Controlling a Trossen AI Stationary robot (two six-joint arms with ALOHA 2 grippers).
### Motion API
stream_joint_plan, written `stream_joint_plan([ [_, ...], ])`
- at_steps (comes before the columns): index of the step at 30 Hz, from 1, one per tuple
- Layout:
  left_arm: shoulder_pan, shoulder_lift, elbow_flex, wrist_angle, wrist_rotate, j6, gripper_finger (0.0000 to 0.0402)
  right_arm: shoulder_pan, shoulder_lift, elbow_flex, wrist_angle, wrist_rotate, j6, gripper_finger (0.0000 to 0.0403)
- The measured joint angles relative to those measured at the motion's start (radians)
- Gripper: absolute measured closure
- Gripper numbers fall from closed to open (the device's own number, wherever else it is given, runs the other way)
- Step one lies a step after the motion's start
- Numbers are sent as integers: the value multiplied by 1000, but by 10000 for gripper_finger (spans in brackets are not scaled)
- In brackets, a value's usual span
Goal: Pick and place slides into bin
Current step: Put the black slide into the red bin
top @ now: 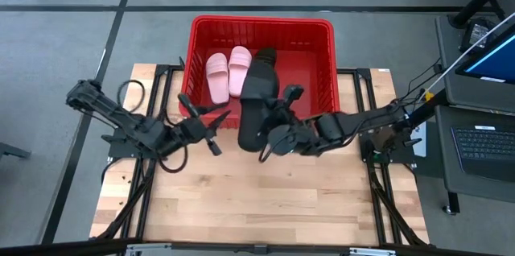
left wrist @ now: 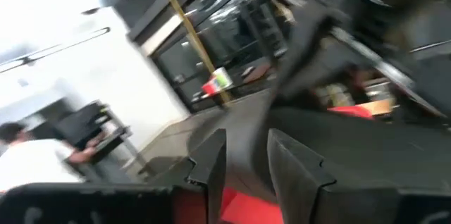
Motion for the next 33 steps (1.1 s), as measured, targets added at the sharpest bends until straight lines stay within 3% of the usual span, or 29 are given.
stream_joint_plan([
  [8, 24, -200, 0, -417, 225, -228, 352, -28, -100, 0, 13, 0, -57, 387],
  [13, 49, -309, -10, -558, 419, -320, 396, -49, -125, 0, 13, -5, -84, 387],
  [16, 60, -368, -46, -566, 439, -312, 399, -75, -134, 0, 9, -34, -91, 387],
  [19, 75, -431, -90, -561, 457, -306, 400, -115, -141, 0, 11, -132, -105, 387],
  [28, 135, -596, -222, -556, 483, -347, 400, -303, -141, 0, 10, -232, -205, 387],
  [33, 161, -655, -260, -554, 473, -346, 400, -451, -141, -1, 36, -399, -264, 387],
])
